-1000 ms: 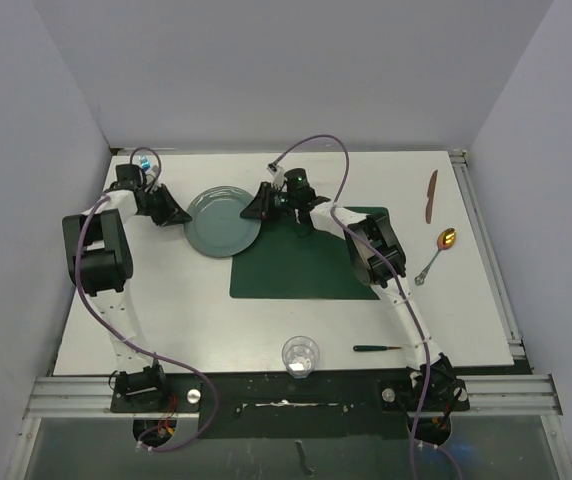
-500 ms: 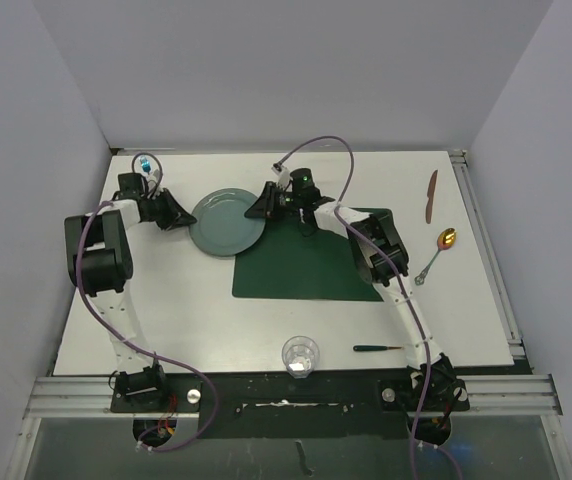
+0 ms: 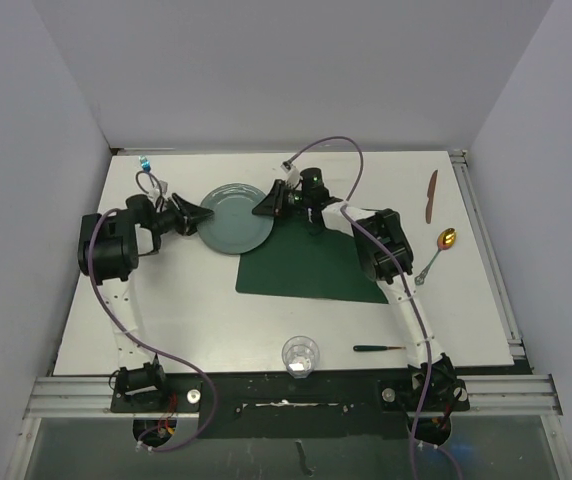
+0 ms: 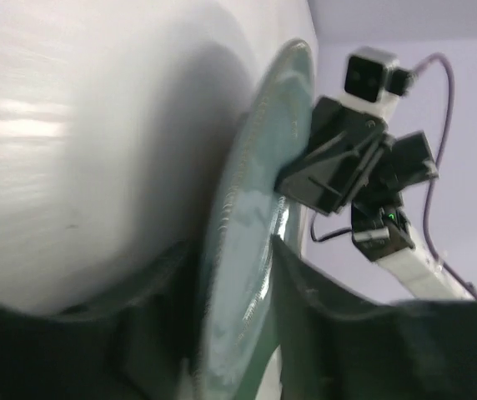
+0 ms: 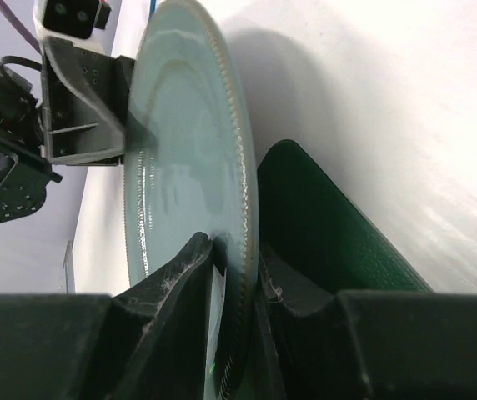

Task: Set the dinner table for one person
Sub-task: Pick up the plate at the center of the board.

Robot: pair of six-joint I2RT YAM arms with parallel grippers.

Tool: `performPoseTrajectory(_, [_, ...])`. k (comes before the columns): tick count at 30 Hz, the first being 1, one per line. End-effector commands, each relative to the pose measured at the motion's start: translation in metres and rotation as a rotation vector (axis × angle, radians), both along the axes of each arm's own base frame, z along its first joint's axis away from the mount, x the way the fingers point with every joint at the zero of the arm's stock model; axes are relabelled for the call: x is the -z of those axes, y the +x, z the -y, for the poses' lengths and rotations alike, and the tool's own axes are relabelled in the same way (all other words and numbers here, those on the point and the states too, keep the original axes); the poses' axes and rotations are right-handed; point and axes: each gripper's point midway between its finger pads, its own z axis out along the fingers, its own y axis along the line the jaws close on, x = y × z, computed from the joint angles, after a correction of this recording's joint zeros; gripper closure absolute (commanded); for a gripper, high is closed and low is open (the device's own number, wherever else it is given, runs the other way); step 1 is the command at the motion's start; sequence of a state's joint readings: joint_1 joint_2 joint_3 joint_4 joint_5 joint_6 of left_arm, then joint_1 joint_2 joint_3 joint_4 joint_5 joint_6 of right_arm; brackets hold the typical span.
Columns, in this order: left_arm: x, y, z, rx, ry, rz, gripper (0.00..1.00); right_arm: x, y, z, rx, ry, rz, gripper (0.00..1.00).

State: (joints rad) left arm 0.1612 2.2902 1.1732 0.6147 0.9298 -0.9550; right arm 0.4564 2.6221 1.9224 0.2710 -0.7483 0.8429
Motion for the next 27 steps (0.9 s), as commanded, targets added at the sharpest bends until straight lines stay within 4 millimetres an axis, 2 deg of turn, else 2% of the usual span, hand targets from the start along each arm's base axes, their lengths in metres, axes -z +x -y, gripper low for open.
performPoseTrajectory(1, [-0.025, -0.046, 0.073, 0.239, -0.291, -0.012, 0.48, 0.045, -0.066, -0.048, -0.168, -0.073, -0.009, 1.00])
performPoseTrajectory(2, [-0.026, -0.048, 0.074, 0.247, -0.316, 0.026, 0.38, 0.047, -0.067, -0.048, -0.168, -0.074, -0.012, 1.00])
performPoseTrajectory(3, [-0.034, -0.050, 0.073, 0.262, -0.328, 0.118, 0.37, 0.048, -0.067, -0.047, -0.168, -0.076, -0.015, 1.00])
performPoseTrajectory(4, [-0.042, -0.053, 0.073, 0.262, -0.413, 0.068, 0.36, 0.050, -0.068, -0.047, -0.168, -0.078, -0.018, 1.00])
performPoseTrajectory(5, [-0.046, -0.057, 0.073, 0.271, -0.457, 0.078, 0.41, 0.051, -0.068, -0.047, -0.167, -0.080, -0.019, 1.00])
performPoseTrajectory(10, [-0.032, -0.061, 0.075, 0.276, -0.477, 0.041, 0.98, 0.055, -0.068, -0.046, -0.161, -0.088, -0.026, 1.00])
performPoseTrajectory(11, [-0.031, -0.061, 0.074, 0.277, -0.476, 0.037, 1.00, 0.056, -0.066, -0.045, -0.157, -0.090, -0.028, 1.00])
performPoseTrajectory(27, [-0.046, -0.055, 0.073, 0.277, -0.462, 0.073, 1.00, 0.056, -0.062, -0.045, -0.149, -0.088, -0.034, 1.00])
